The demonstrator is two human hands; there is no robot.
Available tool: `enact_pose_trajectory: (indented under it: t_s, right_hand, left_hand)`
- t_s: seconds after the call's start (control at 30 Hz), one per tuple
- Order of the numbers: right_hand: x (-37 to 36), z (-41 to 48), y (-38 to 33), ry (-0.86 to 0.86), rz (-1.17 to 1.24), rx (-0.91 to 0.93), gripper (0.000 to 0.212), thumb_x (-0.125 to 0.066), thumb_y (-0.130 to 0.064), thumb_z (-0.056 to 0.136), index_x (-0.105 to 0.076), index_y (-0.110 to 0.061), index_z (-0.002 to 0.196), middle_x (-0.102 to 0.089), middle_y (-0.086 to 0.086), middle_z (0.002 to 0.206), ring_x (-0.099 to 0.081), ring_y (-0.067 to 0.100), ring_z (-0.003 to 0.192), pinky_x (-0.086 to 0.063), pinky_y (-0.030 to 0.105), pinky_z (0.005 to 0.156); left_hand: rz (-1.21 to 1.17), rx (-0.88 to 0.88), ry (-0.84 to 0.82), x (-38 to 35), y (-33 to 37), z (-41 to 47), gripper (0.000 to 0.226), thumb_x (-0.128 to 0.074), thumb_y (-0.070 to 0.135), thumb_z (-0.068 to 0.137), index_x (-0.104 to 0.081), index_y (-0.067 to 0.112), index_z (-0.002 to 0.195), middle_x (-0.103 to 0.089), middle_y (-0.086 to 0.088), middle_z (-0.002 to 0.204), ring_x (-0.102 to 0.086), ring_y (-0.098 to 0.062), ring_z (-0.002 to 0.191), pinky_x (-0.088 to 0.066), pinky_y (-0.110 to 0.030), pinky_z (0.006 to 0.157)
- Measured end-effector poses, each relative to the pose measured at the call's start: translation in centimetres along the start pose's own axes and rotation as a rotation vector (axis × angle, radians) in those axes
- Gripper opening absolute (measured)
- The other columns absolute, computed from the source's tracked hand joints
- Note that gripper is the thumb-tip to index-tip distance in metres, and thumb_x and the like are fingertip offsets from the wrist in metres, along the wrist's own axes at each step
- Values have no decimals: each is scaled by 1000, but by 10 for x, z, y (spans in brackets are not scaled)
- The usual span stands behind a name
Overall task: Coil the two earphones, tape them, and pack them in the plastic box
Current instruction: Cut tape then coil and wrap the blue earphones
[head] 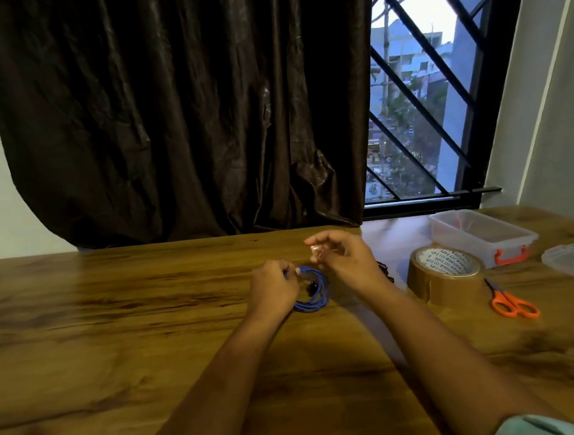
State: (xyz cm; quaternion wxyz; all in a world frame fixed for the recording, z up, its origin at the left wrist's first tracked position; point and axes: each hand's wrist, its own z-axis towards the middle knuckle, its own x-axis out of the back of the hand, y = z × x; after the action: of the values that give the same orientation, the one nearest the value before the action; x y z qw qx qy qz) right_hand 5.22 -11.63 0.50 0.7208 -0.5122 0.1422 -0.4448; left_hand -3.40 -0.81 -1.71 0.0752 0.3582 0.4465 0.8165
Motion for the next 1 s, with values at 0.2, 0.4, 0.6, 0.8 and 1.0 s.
enact_pose_trajectory:
  t_s: [0.2,0.4,0.6,0.8,1.0]
  right_hand:
    - [-17,-3,9,43,-90,-44,33,-60,3,84,-62,-29,92,-69,1,70,-67,13,64,-58,34,70]
    - [-20,-7,8,59,-76,7,33,-62,3,84,-60,-27,97,-68,-3,71,-66,6,60,-56,23,62]
    - [-17,-6,13,52,-103,25,33,-65,5,81,-63,-25,95,-67,-2,76,-68,11,66,-56,23,63]
    - [-13,-5,17,47,-49,44,35,-68,4,78,-65,-28,91,-68,3,78,-69,17,66,-58,31,65]
    - [-15,-3,20,60,-51,74,39,-67,1,78,-64,-36,89,-68,4,79,-68,24,65,-59,42,64]
  left_hand:
    - [-21,70,21,-2,-1,1,17,-55,16,91,-71,11,86,-70,-6,85,-65,-21,79,-52,-32,66]
    - [-374,213,-92,-8,-2,2,28,-51,10,91,-68,13,69,-66,-10,67,-55,-23,63,-39,-32,61]
    - [-503,200,-183,-5,1,1,25,-48,9,95,-66,8,78,-62,-8,69,-50,-15,56,-41,-26,55]
    - [-521,149,-238,-4,-1,3,26,-49,19,97,-66,7,81,-63,-14,79,-50,-15,55,-41,-27,56]
    - [-500,81,-194,-4,-1,1,26,-58,24,91,-71,3,88,-70,-22,85,-57,-21,67,-41,-24,53]
